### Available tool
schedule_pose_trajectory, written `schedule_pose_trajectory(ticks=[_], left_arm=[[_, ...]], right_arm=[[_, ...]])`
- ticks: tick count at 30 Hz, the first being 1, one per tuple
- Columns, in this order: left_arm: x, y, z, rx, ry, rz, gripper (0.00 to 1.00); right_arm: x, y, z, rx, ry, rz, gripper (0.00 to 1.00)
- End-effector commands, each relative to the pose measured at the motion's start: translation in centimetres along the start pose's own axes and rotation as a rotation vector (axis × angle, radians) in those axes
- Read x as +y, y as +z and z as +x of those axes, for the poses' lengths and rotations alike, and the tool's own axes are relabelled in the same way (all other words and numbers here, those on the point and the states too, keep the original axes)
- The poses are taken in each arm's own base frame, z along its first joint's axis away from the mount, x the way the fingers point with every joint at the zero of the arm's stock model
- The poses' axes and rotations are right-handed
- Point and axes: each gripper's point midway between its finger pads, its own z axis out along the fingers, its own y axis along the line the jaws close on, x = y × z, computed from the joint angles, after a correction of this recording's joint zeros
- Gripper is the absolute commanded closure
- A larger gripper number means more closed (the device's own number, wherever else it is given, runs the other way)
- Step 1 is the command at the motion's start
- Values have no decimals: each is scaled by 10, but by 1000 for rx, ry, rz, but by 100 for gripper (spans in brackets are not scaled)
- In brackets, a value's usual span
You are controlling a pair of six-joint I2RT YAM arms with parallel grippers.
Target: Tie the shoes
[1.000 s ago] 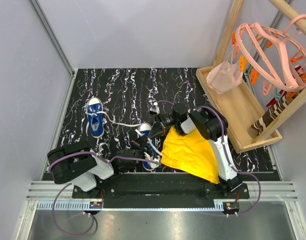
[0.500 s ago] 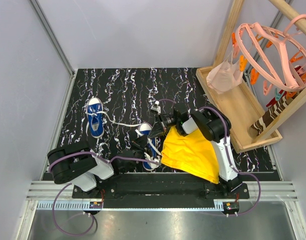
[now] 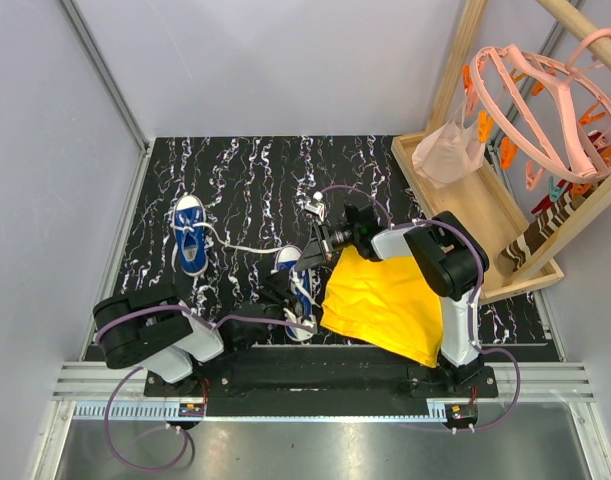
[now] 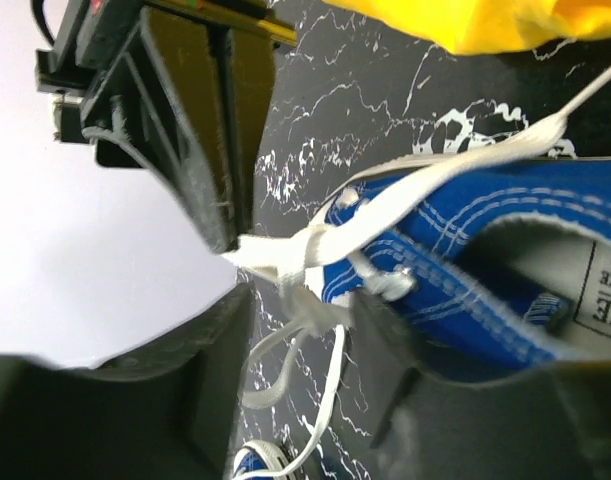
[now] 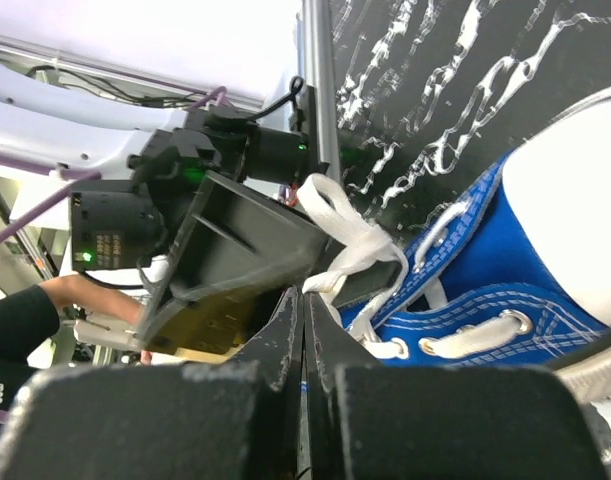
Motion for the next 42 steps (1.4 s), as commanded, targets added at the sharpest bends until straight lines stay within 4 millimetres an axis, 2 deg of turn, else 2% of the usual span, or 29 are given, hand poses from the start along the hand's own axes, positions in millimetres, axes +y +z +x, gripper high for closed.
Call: schedule_pose_trajectory(ticks=[1,3,5,6,7,9,10,12,14,15,16,18,20,22,23,25,27,28,29,30,31,32,33,35,36,37,40,42], left_arm=[[91,-22,-27,-154,-186,-384,41],[94,-26,-29,-168,-215,-392,32],[88,-22,-29,-162,-230,-351,29],[98,-26,-33,-186,-282,-370,28],[86,-20,-33,-167,-280,-298,28],[80,-18,-43,-204,-367,-222,28],[72,-19,-46,-187,-376,-122,30],[61,-26,-61,-238,-454,3,30],[50,-41,-64,-251,-483,92,28],[35,-47,-62,-238,-483,163,27],[44,-53,-66,-258,-499,156,26],[32,-62,-62,-223,-526,231,25],[40,-66,-64,-206,-598,236,25],[34,-70,-61,-151,-645,287,25],[44,-69,-65,-131,-722,283,25],[44,-72,-63,-81,-790,318,27],[49,-76,-73,-91,-904,380,29],[55,-75,-68,-83,-951,377,31],[55,-79,-78,-123,-1019,435,32],[57,-78,-76,-113,-1059,449,37],[60,-75,-64,-69,-1130,430,37],[56,-78,-67,-81,-1150,487,40],[59,-74,-59,-67,-1171,494,46],[58,-75,-66,-117,-1162,566,55],[54,-70,-65,-101,-1165,584,66],[53,-68,-65,-102,-1162,590,69],[50,-59,-66,-127,-1157,587,69],[55,-51,-69,-165,-1140,545,69]], right_arm=[[0,0,-3,-6,-61,35,100],[-1,-1,-1,0,-51,50,100],[-2,-2,-1,-1,-60,61,100],[-1,-2,-1,-2,-63,64,100],[-2,-2,-2,-5,-73,69,100],[0,-2,-1,-6,-76,74,100],[0,-3,-1,-8,-83,80,100],[1,-4,-1,-11,-89,85,100],[2,-5,-1,-14,-98,98,100],[1,-5,-1,-15,-112,103,100],[2,-5,-1,-15,-115,106,100],[-1,-6,1,-14,-115,120,100],[-1,-7,1,-13,-116,130,100],[-2,-7,3,-7,-122,148,100],[-3,-7,3,-6,-125,157,100],[-5,-10,5,-3,-136,187,100],[-4,-11,5,0,-162,201,100],[-5,-12,7,4,-151,209,100],[-4,-12,8,6,-155,213,100],[-3,-12,8,7,-164,215,100],[-2,-13,8,5,-163,219,100],[-1,-13,9,8,-162,218,100],[1,-12,8,6,-167,217,100],[2,-11,9,8,-168,221,100],[4,-10,9,6,-176,224,100],[5,-10,9,6,-179,226,100],[7,-8,12,7,-190,233,100],[10,-7,12,4,-192,240,100]])
